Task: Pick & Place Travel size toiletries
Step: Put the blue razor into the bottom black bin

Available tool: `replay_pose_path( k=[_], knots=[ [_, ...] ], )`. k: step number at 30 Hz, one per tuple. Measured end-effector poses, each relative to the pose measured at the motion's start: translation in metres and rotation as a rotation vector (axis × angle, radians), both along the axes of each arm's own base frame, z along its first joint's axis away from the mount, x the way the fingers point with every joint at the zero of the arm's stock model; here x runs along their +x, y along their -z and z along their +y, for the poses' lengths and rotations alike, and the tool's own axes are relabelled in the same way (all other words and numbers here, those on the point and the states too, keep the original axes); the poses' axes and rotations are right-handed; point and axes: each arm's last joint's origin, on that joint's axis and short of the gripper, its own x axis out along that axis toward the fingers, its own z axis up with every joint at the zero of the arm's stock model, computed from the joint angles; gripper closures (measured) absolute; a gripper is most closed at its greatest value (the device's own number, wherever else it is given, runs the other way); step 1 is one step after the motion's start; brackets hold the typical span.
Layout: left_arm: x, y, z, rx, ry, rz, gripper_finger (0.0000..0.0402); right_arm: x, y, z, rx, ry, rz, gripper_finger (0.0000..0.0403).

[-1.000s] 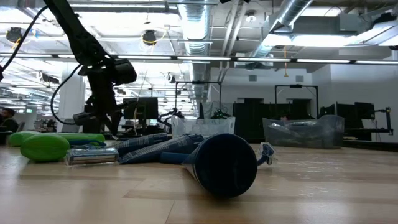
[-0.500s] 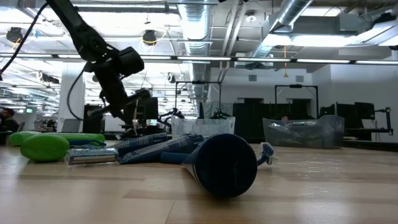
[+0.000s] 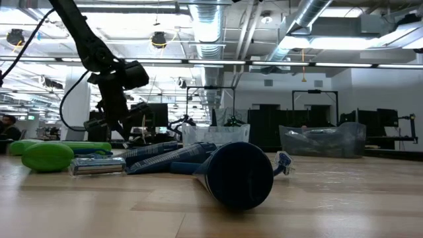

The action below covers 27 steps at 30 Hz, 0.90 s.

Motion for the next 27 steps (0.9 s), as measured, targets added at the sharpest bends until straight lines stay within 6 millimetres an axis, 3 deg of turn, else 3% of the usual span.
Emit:
replay_pose_path(
  k=[9, 19, 27],
  knots=[
    [0.003, 0.004, -0.001, -0.017, 0.025, 0.021, 0.0401, 0.000, 0.000, -0.002, -0.002, 0.005, 0.000, 0.0403],
    [0.010, 0.021, -0.007, -0.166, 0.169, 0.000, 0.0401, 0.000, 0.000, -0.002, -0.001, 0.005, -0.005, 0.0403],
    [0.032, 0.012, -0.033, -0.182, 0.329, -0.054, 0.0401, 0.000, 0.000, -0.001, 0.019, 0.021, -0.009, 0.0403]
  ],
)
